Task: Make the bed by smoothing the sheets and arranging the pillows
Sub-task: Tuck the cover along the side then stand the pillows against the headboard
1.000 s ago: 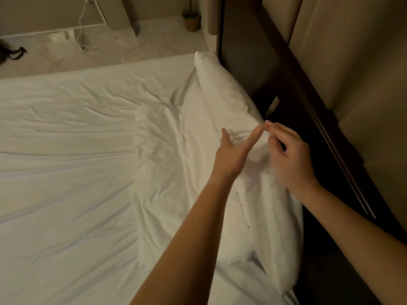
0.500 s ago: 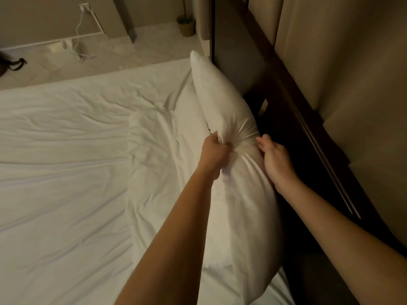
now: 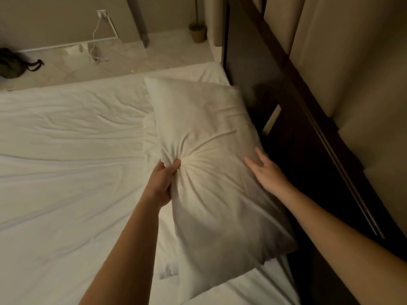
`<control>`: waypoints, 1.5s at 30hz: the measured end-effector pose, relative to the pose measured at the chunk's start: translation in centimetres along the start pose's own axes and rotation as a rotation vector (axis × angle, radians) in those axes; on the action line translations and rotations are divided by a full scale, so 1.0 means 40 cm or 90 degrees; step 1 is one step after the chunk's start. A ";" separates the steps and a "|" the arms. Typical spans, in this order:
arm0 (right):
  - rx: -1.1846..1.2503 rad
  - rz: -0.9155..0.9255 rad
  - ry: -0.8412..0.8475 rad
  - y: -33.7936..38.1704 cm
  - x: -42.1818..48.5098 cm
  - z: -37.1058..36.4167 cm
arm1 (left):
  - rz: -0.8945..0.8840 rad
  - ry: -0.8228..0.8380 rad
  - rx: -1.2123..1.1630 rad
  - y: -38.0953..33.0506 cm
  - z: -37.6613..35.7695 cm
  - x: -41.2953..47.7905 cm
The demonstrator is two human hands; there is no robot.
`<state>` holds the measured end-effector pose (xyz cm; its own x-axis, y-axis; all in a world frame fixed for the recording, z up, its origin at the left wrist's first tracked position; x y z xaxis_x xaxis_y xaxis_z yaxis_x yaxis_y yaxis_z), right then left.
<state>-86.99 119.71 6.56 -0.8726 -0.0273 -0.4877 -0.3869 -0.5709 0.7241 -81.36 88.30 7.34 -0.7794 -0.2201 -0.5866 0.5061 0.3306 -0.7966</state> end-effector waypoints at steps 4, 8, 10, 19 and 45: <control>-0.073 -0.064 0.020 -0.110 0.034 -0.072 | -0.022 -0.070 0.098 0.087 0.063 0.065; -0.113 -0.086 -0.036 -0.168 0.050 -0.072 | -0.031 -0.042 0.105 0.154 0.053 0.026; -0.026 -0.145 -0.061 -0.216 0.055 -0.059 | -0.021 -0.044 0.106 0.187 0.064 0.032; 0.012 0.003 -0.310 -0.142 0.024 0.042 | -0.103 -0.056 0.179 0.102 0.104 0.092; 0.104 -0.089 -0.087 -0.103 0.107 -0.142 | -0.040 -0.225 0.272 0.075 0.249 0.185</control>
<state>-87.43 117.30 -1.27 -0.8353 0.1603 -0.5259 -0.5398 -0.4209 0.7290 -81.93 78.53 -0.85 -0.6786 -0.5461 -0.4912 0.6252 -0.0785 -0.7765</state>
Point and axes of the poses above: each hand's wrist, its own x-axis towards the middle knuckle, its own z-axis out of the back of the hand, y = z × x, the point moved 10 cm from there along x, towards the middle knuckle, and after that the axes turned 1 degree about y, right-handed, at the moved point
